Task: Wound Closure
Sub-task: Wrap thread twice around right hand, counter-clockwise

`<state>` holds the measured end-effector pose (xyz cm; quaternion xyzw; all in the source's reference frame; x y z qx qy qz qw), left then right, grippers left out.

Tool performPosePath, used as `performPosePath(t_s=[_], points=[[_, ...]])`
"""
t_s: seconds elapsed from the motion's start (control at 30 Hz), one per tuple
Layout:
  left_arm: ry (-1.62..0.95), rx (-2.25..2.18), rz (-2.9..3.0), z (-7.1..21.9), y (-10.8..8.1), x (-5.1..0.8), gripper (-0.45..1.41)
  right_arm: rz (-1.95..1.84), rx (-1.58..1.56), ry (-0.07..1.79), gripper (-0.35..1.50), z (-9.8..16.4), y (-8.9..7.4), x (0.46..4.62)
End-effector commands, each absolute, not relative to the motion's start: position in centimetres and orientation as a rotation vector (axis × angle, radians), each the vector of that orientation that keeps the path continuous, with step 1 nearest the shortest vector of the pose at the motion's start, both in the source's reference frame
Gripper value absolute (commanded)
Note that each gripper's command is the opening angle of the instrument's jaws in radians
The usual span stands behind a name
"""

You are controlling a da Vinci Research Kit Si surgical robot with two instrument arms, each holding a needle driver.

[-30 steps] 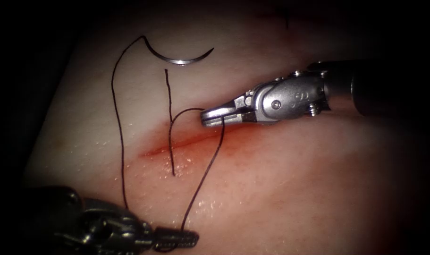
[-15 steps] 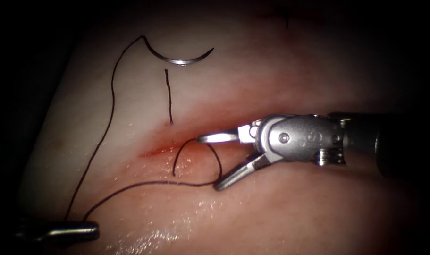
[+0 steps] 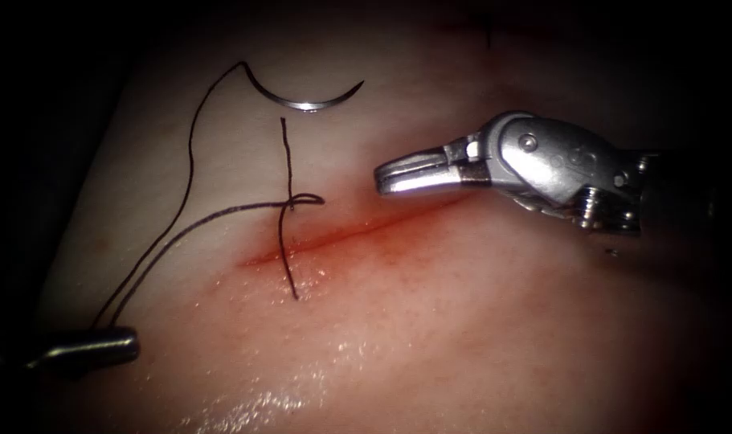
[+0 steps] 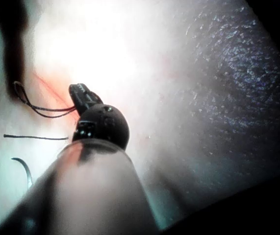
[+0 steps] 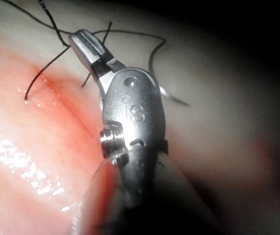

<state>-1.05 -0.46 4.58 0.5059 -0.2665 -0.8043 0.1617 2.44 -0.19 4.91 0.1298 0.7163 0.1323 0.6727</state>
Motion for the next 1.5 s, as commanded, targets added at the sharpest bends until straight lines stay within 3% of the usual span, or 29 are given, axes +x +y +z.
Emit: performPosePath(t_s=[0.03, 0.23, 0.43, 1.3, 1.33, 1.4, 1.43, 1.5], points=[[-0.762, 1.448, -2.292, 4.6, -0.4, -1.1, -0.45, 0.284, 0.284, 1.629, -0.35, 5.0, -0.1, 2.71], [-0.772, 1.436, -2.259, 4.6, -0.4, -1.08, -0.45, 0.196, 0.308, 1.626, -0.35, 5.4, 0.0, 3.3], [-0.769, 1.444, -2.249, 4.5, -0.3, -1.06, -0.45, 0.11, 0.335, 1.625, -0.35, 5.8, -0.3, 3.59], [-0.744, 1.292, -2.326, 5.5, 0.2, -1.63, -0.45, 0.25, 0.445, 1.843, -0.35, 5.3, -0.5, 3.57], [-0.738, 1.294, -2.319, 5.5, 0.1, -1.72, -0.45, 0.301, 0.4, 1.812, -0.27, 5.3, -0.5, 3.65], [-0.728, 1.296, -2.317, 5.5, 0.1, -1.83, -0.45, 0.362, 0.343, 1.763, 0.66, 5.3, -0.5, 3.74], [-0.72, 1.284, -2.319, 5.6, 0.0, -1.92, -0.45, 0.421, 0.276, 1.712, 1.25, 5.3, -0.4, 3.83], [-0.715, 1.275, -2.321, 5.6, 0.0, -1.96, -0.45, 0.444, 0.248, 1.682, 1.35, 5.3, -0.4, 3.88]])
